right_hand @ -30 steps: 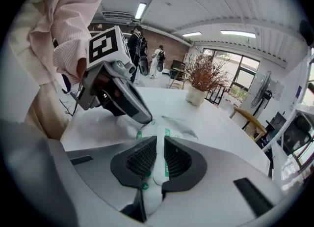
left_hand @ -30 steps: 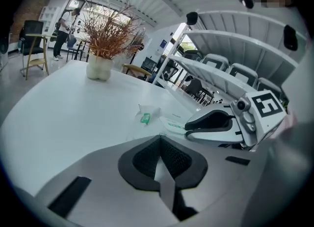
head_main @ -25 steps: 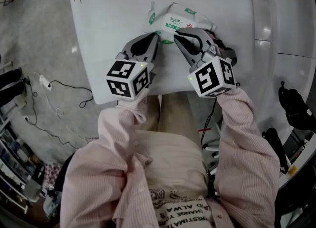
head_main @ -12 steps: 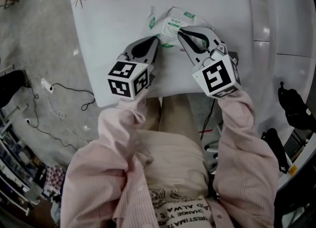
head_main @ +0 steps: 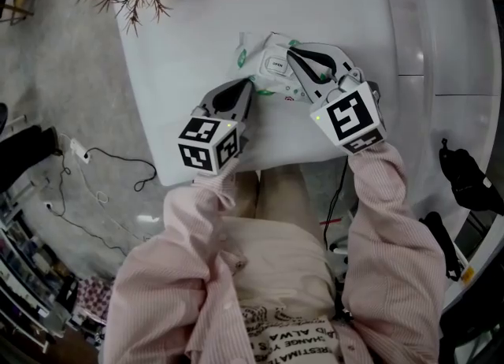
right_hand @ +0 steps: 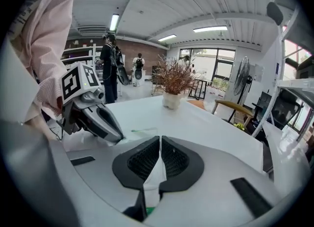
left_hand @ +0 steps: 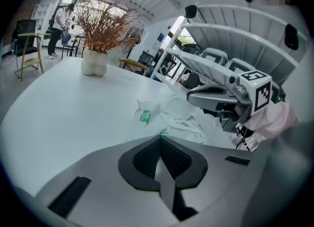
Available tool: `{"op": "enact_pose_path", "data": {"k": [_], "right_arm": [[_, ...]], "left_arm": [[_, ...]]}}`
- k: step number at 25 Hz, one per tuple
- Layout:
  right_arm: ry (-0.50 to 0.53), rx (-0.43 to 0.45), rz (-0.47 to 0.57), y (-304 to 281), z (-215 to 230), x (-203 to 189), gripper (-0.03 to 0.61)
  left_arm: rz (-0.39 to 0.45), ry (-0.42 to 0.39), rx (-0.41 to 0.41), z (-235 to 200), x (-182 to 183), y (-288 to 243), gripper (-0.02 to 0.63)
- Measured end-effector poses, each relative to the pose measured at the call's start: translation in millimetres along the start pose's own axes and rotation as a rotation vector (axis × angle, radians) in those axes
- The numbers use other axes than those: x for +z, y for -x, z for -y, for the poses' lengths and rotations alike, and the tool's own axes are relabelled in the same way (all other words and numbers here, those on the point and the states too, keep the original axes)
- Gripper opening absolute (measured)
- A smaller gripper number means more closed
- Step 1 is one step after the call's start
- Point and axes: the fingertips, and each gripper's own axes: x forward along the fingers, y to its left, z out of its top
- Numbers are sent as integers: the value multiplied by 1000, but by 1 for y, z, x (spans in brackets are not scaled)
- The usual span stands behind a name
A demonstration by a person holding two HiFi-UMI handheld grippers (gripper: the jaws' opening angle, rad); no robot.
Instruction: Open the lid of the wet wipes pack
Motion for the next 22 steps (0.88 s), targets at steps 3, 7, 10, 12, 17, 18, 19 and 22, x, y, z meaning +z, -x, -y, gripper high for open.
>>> {"op": "enact_pose_path", "data": {"k": [3, 7, 10, 12, 17, 18, 19, 22], "right_arm": [[-50, -13, 11, -3, 11, -1, 11], [-93, -48, 18, -9, 26, -4, 11], [-132, -70, 24, -15, 33, -7, 11], [-158, -87, 30, -18, 37, -10, 11], [-203, -124, 31, -26, 47, -19, 12], [-211, -129, 30, -27, 48, -21, 12], [-217, -133, 29, -28, 49, -23, 14], [-226, -147, 27, -31, 52, -27, 17]], "left_arm": [[0, 2, -1, 1, 0, 0, -2], [0, 1, -4, 1, 1, 0, -2], [0, 1, -3, 0, 1, 0, -2], [-1, 1, -1, 0, 1, 0, -2], [-4, 2, 2, 1, 1, -1, -2], [-4, 2, 1, 1, 2, 0, -2], [-4, 2, 1, 1, 2, 0, -2], [-4, 2, 2, 1, 1, -1, -2]]}}
